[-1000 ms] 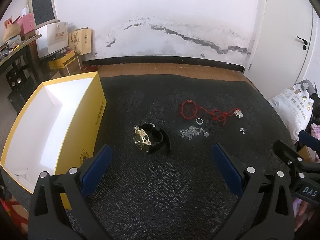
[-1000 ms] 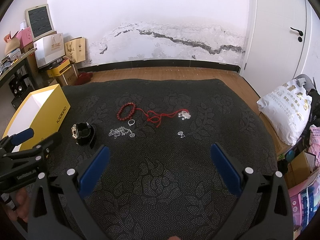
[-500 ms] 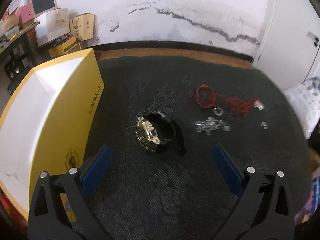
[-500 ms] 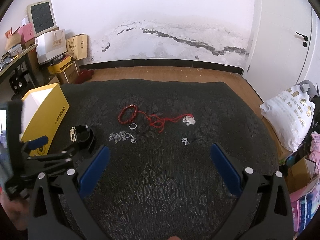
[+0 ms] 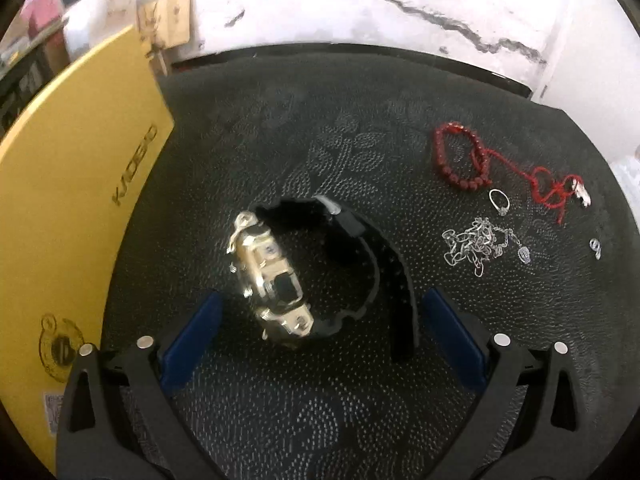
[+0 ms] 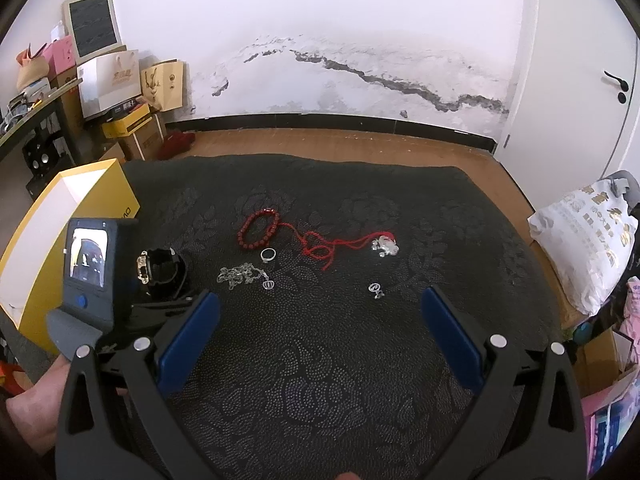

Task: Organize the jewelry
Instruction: 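Lower the left tool to the gold-and-black watch and close on it, then carry the watch with the left tool over the white box while the right tool grasps a silver charm, then open the left tool to drop the watch into the white box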

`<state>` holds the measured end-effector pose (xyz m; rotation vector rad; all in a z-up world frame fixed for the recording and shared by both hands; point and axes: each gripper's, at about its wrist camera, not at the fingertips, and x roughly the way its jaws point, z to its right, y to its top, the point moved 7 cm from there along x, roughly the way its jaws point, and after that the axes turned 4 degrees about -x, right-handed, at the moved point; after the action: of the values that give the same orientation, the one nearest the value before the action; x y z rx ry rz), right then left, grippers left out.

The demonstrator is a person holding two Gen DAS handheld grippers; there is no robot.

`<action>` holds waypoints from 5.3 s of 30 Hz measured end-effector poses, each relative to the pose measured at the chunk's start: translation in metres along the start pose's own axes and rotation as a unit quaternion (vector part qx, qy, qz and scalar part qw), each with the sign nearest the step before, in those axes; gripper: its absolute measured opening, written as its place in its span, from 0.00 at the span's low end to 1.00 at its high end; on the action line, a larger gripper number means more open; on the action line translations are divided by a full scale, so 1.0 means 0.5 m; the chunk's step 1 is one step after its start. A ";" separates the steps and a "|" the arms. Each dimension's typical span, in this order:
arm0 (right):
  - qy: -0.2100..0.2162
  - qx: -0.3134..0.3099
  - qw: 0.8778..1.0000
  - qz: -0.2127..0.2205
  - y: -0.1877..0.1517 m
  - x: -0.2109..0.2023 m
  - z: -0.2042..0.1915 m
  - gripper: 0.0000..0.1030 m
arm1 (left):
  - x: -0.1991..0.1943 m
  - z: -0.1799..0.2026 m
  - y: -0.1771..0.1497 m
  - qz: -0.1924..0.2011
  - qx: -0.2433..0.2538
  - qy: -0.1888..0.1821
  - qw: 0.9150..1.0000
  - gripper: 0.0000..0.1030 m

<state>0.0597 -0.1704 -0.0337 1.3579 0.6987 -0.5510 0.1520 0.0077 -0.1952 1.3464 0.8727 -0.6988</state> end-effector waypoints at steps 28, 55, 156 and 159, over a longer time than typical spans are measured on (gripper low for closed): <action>0.024 0.018 0.991 -0.129 -0.125 0.177 0.149 0.94 | -0.123 -0.010 0.090 0.042 0.006 -0.023 0.999 0.59; 0.090 -0.055 0.989 -0.106 -0.044 0.297 0.098 0.10 | -0.139 0.003 0.085 0.030 0.019 -0.044 0.998 0.59; 0.218 -0.200 0.938 -0.181 0.168 0.251 -0.893 0.10 | -0.314 -0.601 -0.016 0.059 -0.123 0.030 0.990 0.94; 0.205 -0.209 0.936 -0.195 0.156 0.268 -0.902 0.10 | -0.314 -0.609 -0.016 0.059 -0.125 0.029 0.990 0.94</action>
<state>0.1481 0.2923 -0.1089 0.9357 1.3647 -0.3966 0.0244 0.2997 -0.0686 1.1867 0.8876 -0.4452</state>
